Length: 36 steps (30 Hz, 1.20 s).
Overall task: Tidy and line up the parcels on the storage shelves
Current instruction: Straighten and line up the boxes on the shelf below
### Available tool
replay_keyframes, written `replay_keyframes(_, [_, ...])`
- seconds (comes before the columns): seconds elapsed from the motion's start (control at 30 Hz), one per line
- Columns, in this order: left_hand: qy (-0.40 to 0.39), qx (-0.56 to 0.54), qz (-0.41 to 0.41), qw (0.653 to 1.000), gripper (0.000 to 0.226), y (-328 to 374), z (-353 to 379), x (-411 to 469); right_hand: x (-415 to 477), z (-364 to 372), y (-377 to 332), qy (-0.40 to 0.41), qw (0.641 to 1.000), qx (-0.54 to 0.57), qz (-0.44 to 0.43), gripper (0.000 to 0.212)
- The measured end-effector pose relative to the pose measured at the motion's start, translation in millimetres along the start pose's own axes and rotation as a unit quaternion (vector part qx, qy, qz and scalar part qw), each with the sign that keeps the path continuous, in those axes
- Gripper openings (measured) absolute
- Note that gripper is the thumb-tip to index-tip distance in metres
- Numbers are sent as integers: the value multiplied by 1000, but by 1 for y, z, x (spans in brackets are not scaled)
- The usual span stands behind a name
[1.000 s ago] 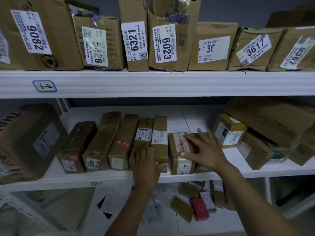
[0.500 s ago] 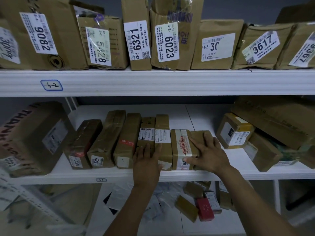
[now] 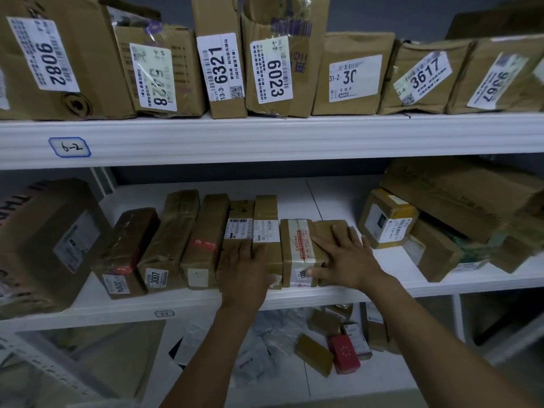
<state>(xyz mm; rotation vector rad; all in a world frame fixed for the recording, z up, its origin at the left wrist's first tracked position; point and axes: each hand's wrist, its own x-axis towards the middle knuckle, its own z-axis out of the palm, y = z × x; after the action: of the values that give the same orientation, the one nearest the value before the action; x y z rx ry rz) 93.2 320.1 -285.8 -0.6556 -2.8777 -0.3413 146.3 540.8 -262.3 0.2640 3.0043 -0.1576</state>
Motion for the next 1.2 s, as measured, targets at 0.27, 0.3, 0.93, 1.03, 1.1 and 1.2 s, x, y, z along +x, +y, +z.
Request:
replay_keyframes(0.27, [-20, -46, 92, 995, 61, 55, -32, 26, -34, -39, 35, 63, 996, -25, 55, 65])
replay_keyframes(0.3, [-20, -42, 104, 994, 61, 66, -34, 29, -40, -44, 42, 83, 994, -29, 61, 60])
replay_keyframes(0.93, [8, -58, 185, 981, 76, 345, -50, 61, -136, -137, 270, 320, 944, -74, 5, 41])
replay_keyframes(1.03, [12, -78, 185, 980, 79, 379, -56, 63, -132, -145, 309, 310, 950, -39, 1, 41])
replay_keyframes(1.1, [-11, -95, 169, 981, 79, 398, -56, 64, -118, -146, 337, 285, 958, -10, 15, 42])
replay_keyframes(1.2, [-20, -122, 124, 985, 78, 414, -51, 67, -99, -145, 367, 212, 970, 117, 27, 54])
